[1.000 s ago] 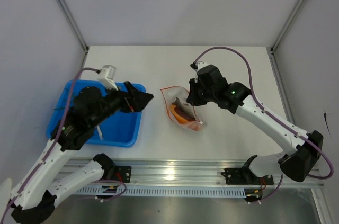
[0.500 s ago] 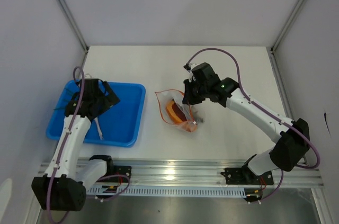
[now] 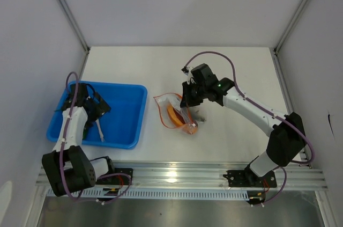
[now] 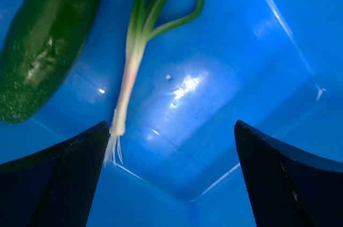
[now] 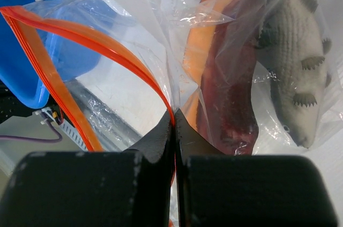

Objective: Place the food in the zip-top bag and seal the zipper
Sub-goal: Pick up the fake vegetable from the bin.

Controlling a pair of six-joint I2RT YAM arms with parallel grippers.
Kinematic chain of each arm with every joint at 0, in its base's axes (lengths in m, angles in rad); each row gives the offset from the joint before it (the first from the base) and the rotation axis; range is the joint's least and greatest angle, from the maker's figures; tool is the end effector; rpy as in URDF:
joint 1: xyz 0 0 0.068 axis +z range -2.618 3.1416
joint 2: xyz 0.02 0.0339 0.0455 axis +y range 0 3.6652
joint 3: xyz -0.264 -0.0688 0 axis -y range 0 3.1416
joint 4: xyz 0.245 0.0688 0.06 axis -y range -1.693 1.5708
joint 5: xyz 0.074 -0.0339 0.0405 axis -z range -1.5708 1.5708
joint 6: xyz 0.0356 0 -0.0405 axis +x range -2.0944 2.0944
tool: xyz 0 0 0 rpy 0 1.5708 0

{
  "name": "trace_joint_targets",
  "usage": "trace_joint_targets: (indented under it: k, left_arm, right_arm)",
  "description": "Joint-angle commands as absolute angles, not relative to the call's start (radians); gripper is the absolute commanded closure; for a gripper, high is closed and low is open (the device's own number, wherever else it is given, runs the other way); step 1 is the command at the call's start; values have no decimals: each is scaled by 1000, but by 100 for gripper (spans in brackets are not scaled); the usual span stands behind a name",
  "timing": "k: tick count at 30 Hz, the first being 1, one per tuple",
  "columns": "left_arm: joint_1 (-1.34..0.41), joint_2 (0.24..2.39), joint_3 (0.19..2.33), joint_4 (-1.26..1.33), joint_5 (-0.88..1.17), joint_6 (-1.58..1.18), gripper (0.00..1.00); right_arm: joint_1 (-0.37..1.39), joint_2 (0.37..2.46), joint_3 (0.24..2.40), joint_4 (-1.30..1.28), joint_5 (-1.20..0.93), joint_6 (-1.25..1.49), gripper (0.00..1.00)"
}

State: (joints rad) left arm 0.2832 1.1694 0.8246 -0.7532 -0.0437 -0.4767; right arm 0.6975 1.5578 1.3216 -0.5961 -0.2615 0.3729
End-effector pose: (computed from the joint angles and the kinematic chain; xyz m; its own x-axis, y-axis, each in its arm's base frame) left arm 0.2085 0.0623 0.2326 -0.6227 -0.6586 -0.4225 -0.6573 0.7332 -0.1744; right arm 0.2560 0.2266 0.2983 -0.8025 -0.2133 -0.5573 -0.4956 0.7584 0.4233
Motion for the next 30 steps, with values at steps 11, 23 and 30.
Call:
trace_joint_targets:
  k: [11,23,30]
  left_arm:
    - [390,1359,854,-621,38,-425,17]
    - [388,1581,951,-611,5,-431,48]
    - [388,1615,946,-617,-23,-434,49]
  right_arm:
    - [538,1585,1299,-503,-390,368,100]
    - [485,1601,1296,-502,-397,368,100]
    - [482,1592,1296,-505,-396,371,100]
